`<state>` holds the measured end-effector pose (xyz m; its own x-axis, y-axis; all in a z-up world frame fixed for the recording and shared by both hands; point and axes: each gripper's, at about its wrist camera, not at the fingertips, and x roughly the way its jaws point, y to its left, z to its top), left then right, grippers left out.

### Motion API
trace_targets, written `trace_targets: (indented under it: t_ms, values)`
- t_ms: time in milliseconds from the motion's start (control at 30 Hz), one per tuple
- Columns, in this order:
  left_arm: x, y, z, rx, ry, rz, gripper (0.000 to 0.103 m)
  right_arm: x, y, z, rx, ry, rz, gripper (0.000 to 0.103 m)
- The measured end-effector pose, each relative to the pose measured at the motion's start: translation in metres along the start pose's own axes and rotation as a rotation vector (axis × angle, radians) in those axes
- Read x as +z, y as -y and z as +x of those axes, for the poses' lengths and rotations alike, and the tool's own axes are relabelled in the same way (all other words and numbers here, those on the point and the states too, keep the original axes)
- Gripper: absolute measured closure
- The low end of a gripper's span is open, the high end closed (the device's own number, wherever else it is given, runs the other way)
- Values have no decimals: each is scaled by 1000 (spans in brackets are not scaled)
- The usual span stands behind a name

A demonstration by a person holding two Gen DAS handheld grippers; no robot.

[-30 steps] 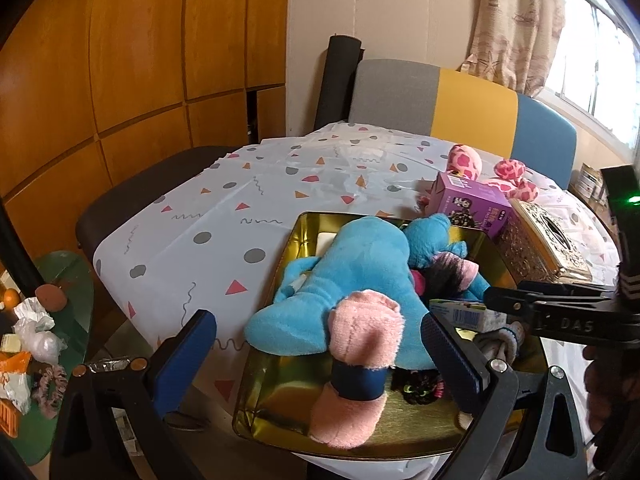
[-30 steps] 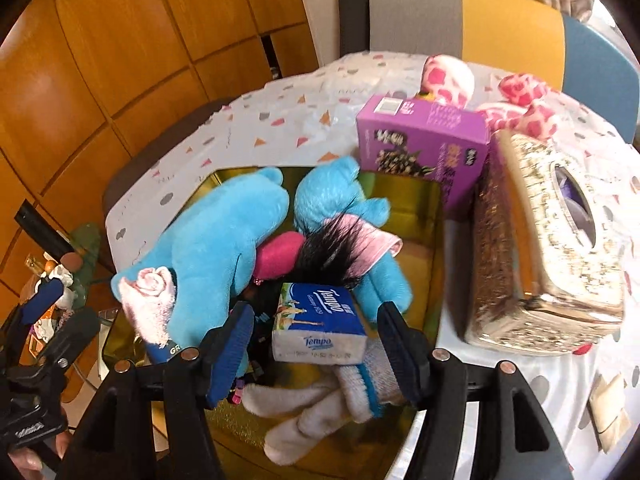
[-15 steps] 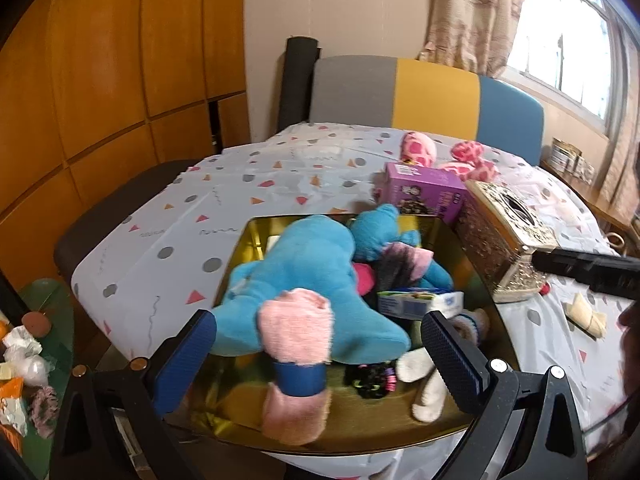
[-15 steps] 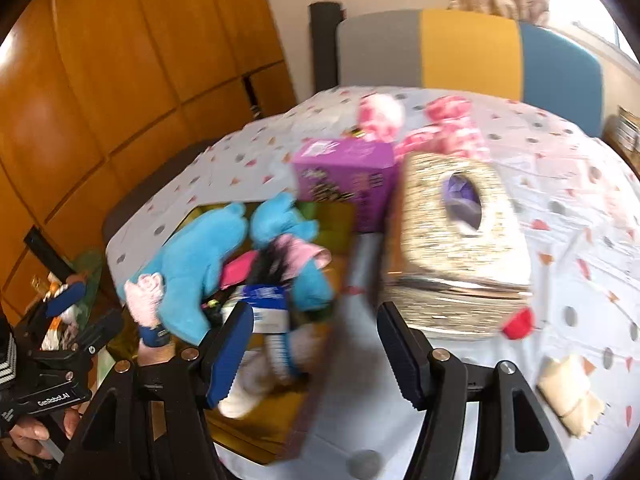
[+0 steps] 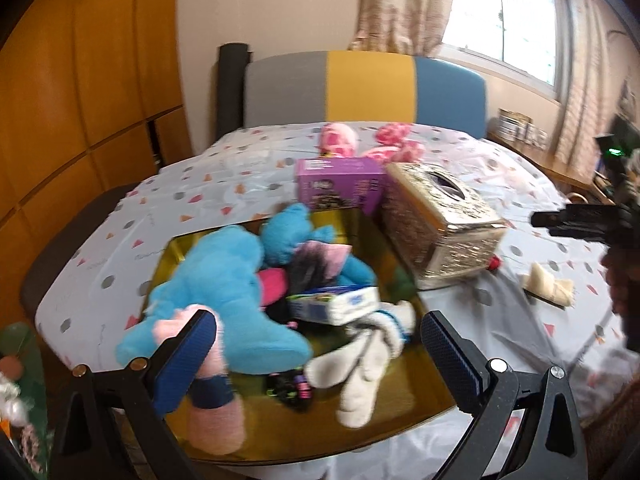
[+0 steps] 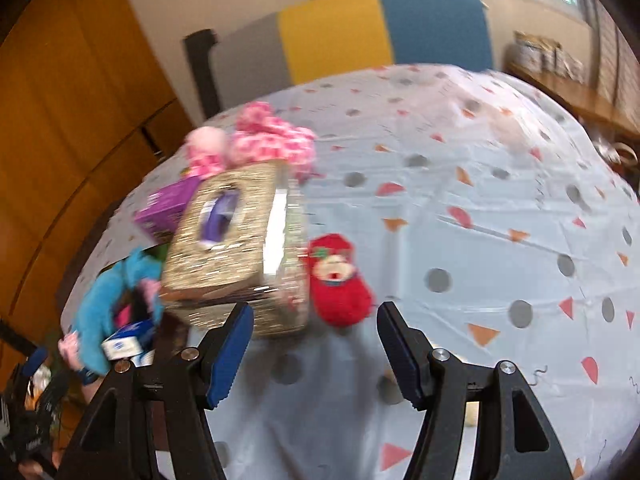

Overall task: Organize soft objects
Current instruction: 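Move the right tool to the red Christmas-face plush and grasp it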

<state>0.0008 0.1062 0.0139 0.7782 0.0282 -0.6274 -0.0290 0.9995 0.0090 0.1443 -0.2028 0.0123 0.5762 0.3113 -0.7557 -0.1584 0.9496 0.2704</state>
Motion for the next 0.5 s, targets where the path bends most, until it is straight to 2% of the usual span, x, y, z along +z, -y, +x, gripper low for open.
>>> trace_targets:
  t_ms: [200, 300, 433, 500]
  values:
    - [0, 19, 4, -47, -14, 48, 0, 18, 28, 35, -17, -72, 30, 41]
    - [0, 24, 7, -59, -24, 55, 0, 23, 34, 57, 3, -130, 17, 49]
    - [0, 24, 10, -55, -35, 59, 0, 27, 35, 89, 65, -244, -53, 49]
    - [0, 24, 12, -52, -40, 59, 0, 29, 34, 99, 77, -271, -101, 49]
